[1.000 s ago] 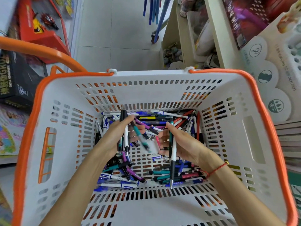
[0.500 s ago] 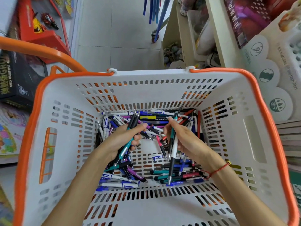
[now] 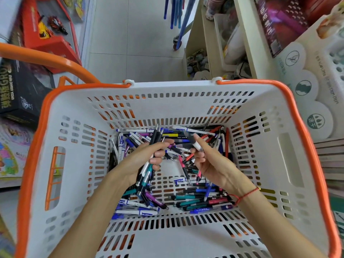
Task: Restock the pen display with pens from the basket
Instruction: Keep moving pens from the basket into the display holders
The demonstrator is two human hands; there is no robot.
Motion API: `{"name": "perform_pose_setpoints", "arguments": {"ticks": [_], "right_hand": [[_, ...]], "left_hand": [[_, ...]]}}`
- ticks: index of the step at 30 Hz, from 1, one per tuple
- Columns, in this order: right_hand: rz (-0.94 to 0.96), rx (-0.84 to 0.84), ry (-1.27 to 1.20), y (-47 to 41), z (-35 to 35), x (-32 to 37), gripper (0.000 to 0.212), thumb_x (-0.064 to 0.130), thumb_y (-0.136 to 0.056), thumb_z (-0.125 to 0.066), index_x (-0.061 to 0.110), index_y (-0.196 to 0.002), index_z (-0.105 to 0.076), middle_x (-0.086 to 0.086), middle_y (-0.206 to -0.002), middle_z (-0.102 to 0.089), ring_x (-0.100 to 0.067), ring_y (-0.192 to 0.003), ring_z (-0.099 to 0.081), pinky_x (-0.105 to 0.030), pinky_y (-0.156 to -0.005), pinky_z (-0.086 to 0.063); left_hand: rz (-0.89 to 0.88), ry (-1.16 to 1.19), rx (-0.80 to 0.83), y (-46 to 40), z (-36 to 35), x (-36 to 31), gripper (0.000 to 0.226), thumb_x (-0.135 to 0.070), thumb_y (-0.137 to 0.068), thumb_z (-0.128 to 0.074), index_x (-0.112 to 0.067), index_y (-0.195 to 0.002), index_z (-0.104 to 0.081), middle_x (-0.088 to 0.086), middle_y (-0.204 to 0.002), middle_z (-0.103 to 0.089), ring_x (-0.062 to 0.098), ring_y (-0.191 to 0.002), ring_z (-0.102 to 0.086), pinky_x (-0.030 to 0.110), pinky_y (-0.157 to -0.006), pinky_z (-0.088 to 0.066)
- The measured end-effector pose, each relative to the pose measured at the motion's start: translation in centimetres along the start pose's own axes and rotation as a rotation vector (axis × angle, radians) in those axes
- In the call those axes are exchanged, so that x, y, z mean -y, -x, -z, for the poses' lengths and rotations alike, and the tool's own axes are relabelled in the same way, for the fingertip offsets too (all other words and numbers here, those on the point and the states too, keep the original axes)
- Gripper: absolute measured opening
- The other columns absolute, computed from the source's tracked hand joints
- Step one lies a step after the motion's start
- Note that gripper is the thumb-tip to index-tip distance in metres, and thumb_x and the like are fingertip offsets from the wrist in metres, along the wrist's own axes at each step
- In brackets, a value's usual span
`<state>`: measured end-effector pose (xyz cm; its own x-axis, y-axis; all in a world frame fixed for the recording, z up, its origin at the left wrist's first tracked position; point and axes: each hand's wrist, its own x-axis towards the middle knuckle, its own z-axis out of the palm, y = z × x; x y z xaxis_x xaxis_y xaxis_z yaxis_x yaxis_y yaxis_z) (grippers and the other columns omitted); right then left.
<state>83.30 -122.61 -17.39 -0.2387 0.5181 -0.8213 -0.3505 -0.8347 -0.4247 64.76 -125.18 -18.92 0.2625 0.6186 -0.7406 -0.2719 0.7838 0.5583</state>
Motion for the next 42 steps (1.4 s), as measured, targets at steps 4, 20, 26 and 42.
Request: {"name": "perform_pose_setpoints", "arguments": {"ticks": [4, 20, 26, 42], "right_hand": [[-0.105, -0.001, -0.255, 0.2, -0.3, -0.1, 0.024, 0.019, -0.071, -0.07, 0.001, -0.087, -0.074, -0.015, -0.079, -0.07, -0.005, -0.043, -0.055, -0.014, -0.043, -0.051], [-0.154, 0.241, 0.081, 1.6, -0.4, 0.9, 0.053, 0.037, -0.048, -0.093, 0.013, -0.08, -0.058, 0.001, -0.054, -0.053, -0.001, -0.033, -0.036, -0.011, -0.034, -0.031], [0.009, -0.038, 0.155, 0.3, -0.1, -1.1, 0.034, 0.036, -0.08, -0.069, 0.007, -0.097, -0.063, 0.001, -0.064, -0.054, -0.003, -0.045, -0.044, -0.01, -0.042, -0.042], [0.39, -0.186, 0.805, 2.7, -1.3, -2.1, 0.015, 0.025, -0.079, -0.081, 0.013, -0.082, -0.071, 0.001, -0.07, -0.064, -0.002, -0.06, -0.057, -0.015, -0.056, -0.046]], "left_hand": [[-0.044, -0.128, 0.0, 0.2, 0.0, 0.1, 0.039, -0.009, -0.09, -0.06, -0.018, -0.053, -0.053, -0.007, -0.047, -0.027, 0.004, -0.04, -0.026, 0.014, -0.042, -0.031], [-0.26, 0.128, -0.329, 0.0, 1.3, -0.3, 0.026, -0.044, -0.087, -0.063, -0.023, -0.076, -0.073, -0.003, -0.069, -0.051, 0.007, -0.058, -0.048, 0.021, -0.06, -0.044], [-0.233, 0.35, -0.22, -1.0, 0.5, 0.7, 0.034, -0.034, -0.097, -0.051, -0.009, -0.119, -0.057, 0.001, -0.111, -0.073, 0.02, -0.1, -0.071, 0.035, -0.091, -0.051], [0.043, 0.311, -0.234, 1.0, -3.0, 0.8, 0.026, -0.033, -0.097, -0.054, -0.017, -0.105, -0.074, 0.005, -0.108, -0.074, 0.018, -0.101, -0.069, 0.036, -0.086, -0.052]]}}
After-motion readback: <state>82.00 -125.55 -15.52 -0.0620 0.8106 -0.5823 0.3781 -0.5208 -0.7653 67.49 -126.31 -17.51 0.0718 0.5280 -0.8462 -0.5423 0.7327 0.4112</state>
